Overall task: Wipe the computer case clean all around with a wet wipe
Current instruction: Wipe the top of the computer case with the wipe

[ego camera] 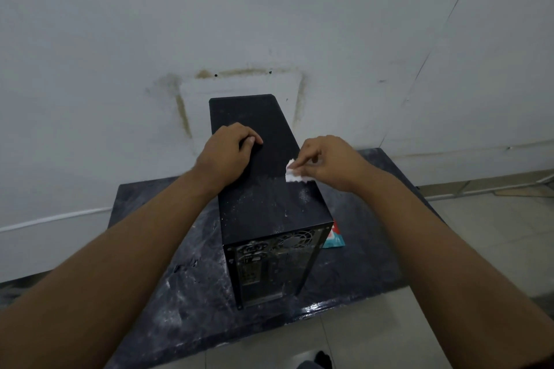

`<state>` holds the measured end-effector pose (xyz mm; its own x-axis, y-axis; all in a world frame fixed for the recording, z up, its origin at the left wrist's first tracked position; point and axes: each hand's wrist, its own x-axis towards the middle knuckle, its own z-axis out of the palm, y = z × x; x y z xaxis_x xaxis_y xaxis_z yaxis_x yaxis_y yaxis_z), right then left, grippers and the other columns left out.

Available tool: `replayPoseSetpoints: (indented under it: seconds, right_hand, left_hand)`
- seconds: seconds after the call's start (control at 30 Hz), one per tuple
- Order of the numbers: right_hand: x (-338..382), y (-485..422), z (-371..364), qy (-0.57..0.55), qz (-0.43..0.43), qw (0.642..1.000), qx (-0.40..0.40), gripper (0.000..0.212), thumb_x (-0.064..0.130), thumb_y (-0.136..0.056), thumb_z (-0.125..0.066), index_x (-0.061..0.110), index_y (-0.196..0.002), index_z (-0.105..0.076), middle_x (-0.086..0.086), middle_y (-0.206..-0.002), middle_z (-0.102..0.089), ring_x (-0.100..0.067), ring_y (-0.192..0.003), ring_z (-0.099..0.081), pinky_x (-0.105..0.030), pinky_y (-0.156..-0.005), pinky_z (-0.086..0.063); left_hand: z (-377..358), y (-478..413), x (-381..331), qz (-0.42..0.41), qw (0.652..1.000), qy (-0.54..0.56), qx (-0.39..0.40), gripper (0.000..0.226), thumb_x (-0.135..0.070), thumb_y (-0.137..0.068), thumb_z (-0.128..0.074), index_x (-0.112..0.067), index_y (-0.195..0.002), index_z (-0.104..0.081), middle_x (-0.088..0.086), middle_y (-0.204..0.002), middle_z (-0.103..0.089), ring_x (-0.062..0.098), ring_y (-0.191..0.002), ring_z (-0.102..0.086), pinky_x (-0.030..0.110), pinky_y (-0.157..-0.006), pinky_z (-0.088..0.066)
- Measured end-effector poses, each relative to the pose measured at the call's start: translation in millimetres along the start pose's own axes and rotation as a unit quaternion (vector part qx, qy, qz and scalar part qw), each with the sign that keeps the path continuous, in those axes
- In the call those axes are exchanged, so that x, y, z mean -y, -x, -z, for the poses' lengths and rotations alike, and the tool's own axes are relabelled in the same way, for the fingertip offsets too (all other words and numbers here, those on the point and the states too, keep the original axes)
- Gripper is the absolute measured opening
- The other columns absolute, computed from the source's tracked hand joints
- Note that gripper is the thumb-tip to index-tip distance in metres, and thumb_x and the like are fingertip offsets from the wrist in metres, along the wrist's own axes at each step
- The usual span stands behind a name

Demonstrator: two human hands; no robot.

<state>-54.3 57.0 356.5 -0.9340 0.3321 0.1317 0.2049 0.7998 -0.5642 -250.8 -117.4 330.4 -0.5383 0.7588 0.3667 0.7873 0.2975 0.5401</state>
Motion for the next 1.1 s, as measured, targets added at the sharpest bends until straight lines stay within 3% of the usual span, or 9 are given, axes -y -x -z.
replayPoseSetpoints:
  seconds: [0.07,0.2,0.33,0.47,0.6,0.77,0.87,1.03,1.1]
  right_hand:
    - [1.3,6.5,4.4,-0.008,0.001,1.000,0.026,0.010,0.031,-0.086,-0.089,0.031,-0.096,-0.087,0.015,-0.091,-0.075,-0.005,-0.087,-0.069,-0.021,-0.078,-0.053]
    - [-0.6,8.9,-4.8,0.055,-0.047,0.991,-0.111,0.010,0.037,-0.091,-0.084,0.031,-0.099,-0.086,0.014,-0.098,-0.076,-0.006,-0.089,-0.065,-0.032,-0.087,-0.056]
    - [10.0,11.9,-8.4,0.009,0.037,0.999,-0.009,0.009,0.030,-0.088,-0.087,0.029,-0.097,-0.087,0.018,-0.092,-0.073,0.000,-0.087,-0.064,-0.015,-0.077,-0.048]
    - [3.2,7.2,-14.5,0.077,-0.035,0.988,-0.131,0.008,0.032,-0.094,-0.080,0.031,-0.100,-0.086,0.014,-0.099,-0.073,-0.006,-0.097,-0.056,-0.030,-0.085,-0.047]
    - [19.0,6.4,-12.8,0.022,0.058,0.998,0.001,0.008,0.029,-0.089,-0.086,0.029,-0.096,-0.087,0.015,-0.093,-0.074,-0.002,-0.085,-0.064,-0.023,-0.082,-0.052]
    - [16.4,-0.3,-16.8,0.076,-0.035,0.986,-0.143,0.009,0.036,-0.092,-0.082,0.033,-0.099,-0.086,0.012,-0.099,-0.078,-0.004,-0.092,-0.059,-0.025,-0.085,-0.047]
    - [34.0,-3.2,-26.7,0.015,0.072,0.997,-0.026,0.012,0.034,-0.086,-0.088,0.029,-0.097,-0.087,0.013,-0.094,-0.078,0.006,-0.082,-0.059,-0.011,-0.080,-0.040]
    - [37.8,-18.7,-18.5,0.141,0.012,0.986,-0.083,0.006,0.040,-0.091,-0.082,0.038,-0.096,-0.085,0.020,-0.093,-0.071,-0.011,-0.100,-0.058,-0.042,-0.092,-0.052]
    - [39.9,-19.9,-21.1,0.117,0.028,0.991,-0.052,0.007,0.035,-0.091,-0.082,0.035,-0.097,-0.086,0.018,-0.094,-0.071,-0.010,-0.099,-0.059,-0.039,-0.092,-0.053]
  left_hand:
    - [0.4,0.0,-1.0,-0.002,1.000,0.002,-0.004,0.025,-0.021,-0.110,-0.052,-0.027,-0.109,-0.077,-0.010,-0.117,-0.067,0.010,-0.109,-0.054,0.026,-0.098,-0.039]
    - [0.3,0.7,-1.5,0.000,1.000,0.005,-0.003,0.026,-0.020,-0.110,-0.052,-0.026,-0.108,-0.077,-0.008,-0.117,-0.067,0.008,-0.106,-0.052,0.027,-0.096,-0.040]
    - [0.5,2.1,0.0,0.002,1.000,0.003,-0.003,0.025,-0.021,-0.110,-0.052,-0.026,-0.109,-0.077,-0.008,-0.118,-0.068,0.013,-0.112,-0.058,0.030,-0.100,-0.043]
    - [-0.3,2.6,0.0,0.010,1.000,0.001,0.002,0.025,-0.022,-0.110,-0.052,-0.028,-0.108,-0.077,-0.010,-0.118,-0.067,0.016,-0.114,-0.058,0.032,-0.101,-0.045]
    - [-1.1,2.3,1.1,0.009,1.000,0.004,-0.001,0.025,-0.021,-0.109,-0.052,-0.027,-0.108,-0.076,-0.012,-0.115,-0.066,0.013,-0.113,-0.058,0.029,-0.098,-0.041]
    - [-3.4,0.7,4.4,0.015,1.000,0.020,-0.006,0.026,-0.020,-0.109,-0.052,-0.029,-0.106,-0.076,-0.014,-0.114,-0.067,0.012,-0.112,-0.059,0.028,-0.097,-0.042]
    - [-4.0,-0.7,7.5,0.011,1.000,0.023,-0.008,0.027,-0.019,-0.109,-0.052,-0.033,-0.103,-0.075,-0.015,-0.113,-0.068,0.012,-0.111,-0.060,0.029,-0.098,-0.044]
    - [-5.1,-0.6,8.6,0.012,0.999,0.034,-0.015,0.027,-0.018,-0.108,-0.053,-0.032,-0.102,-0.075,-0.015,-0.110,-0.068,0.010,-0.108,-0.060,0.029,-0.097,-0.044]
    - [-4.8,-0.9,8.9,0.012,0.999,0.036,-0.014,0.027,-0.017,-0.108,-0.053,-0.031,-0.102,-0.075,-0.016,-0.110,-0.068,0.009,-0.108,-0.059,0.026,-0.095,-0.041]
